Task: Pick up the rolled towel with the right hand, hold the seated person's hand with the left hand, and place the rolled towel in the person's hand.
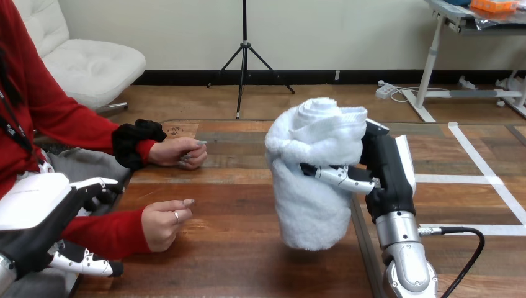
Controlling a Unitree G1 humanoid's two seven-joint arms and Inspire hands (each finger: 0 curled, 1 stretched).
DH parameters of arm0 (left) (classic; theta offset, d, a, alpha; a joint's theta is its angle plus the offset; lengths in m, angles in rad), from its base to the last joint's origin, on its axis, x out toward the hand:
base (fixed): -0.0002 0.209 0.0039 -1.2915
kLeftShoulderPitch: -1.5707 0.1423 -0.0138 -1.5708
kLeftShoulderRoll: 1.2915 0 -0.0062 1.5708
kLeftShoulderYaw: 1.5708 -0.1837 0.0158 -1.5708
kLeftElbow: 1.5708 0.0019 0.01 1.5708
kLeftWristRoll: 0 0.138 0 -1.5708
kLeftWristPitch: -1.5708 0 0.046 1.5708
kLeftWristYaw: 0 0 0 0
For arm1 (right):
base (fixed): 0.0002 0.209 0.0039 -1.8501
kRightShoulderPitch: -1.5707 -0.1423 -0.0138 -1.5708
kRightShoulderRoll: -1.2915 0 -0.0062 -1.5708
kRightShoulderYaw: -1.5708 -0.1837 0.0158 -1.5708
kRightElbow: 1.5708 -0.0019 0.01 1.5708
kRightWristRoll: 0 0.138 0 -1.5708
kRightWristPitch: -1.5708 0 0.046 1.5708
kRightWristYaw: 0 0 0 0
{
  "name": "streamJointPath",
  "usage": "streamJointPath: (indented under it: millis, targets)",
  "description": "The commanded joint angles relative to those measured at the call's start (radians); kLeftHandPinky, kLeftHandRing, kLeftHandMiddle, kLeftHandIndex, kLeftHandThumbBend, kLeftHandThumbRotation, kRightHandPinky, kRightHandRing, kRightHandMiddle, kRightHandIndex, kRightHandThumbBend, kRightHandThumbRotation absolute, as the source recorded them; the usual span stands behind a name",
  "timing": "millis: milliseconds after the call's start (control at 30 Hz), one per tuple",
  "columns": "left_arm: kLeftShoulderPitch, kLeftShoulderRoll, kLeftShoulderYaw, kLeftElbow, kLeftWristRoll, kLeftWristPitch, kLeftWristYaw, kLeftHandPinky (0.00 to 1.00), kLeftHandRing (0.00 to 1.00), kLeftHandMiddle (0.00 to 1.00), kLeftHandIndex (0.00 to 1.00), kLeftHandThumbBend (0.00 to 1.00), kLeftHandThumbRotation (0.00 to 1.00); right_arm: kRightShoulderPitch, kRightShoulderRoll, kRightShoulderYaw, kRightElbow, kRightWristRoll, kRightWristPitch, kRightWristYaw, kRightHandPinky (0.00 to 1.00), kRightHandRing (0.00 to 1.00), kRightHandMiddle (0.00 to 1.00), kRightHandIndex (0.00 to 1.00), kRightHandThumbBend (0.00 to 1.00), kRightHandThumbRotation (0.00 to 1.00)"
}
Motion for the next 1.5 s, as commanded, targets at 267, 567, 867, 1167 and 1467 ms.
streamJointPath:
  millis: [267,567,867,1167,1467]
  targets:
    - [-0.090,0.048,-0.042,0.073,0.037,-0.019,0.057,0.63,0.68,0.74,0.77,1.00,0.22,-0.058,0.010,-0.021,-0.118,0.031,-0.059,0.020,0.27,0.31,0.42,0.46,0.83,0.00]
    - [-0.119,0.045,-0.081,0.131,0.055,-0.028,0.100,0.62,0.67,0.71,0.75,1.00,0.20,-0.040,0.024,-0.018,-0.173,0.060,-0.049,0.052,0.27,0.31,0.42,0.46,0.83,0.00]
    - [-0.147,0.034,-0.116,0.176,0.073,-0.010,0.131,0.59,0.63,0.68,0.71,1.00,0.15,-0.016,0.037,-0.014,-0.236,0.084,-0.036,0.083,0.27,0.31,0.42,0.46,0.82,0.00]
    - [-0.180,0.028,-0.152,0.233,0.073,-0.013,0.157,0.58,0.61,0.65,0.68,1.00,0.12,0.014,0.048,-0.008,-0.312,0.089,-0.028,0.098,0.27,0.31,0.42,0.46,0.81,0.00]
    - [-0.215,0.026,-0.192,0.293,0.086,-0.026,0.207,0.57,0.60,0.64,0.66,1.00,0.10,0.054,0.064,-0.001,-0.405,0.115,-0.002,0.130,0.27,0.31,0.42,0.46,0.80,0.00]
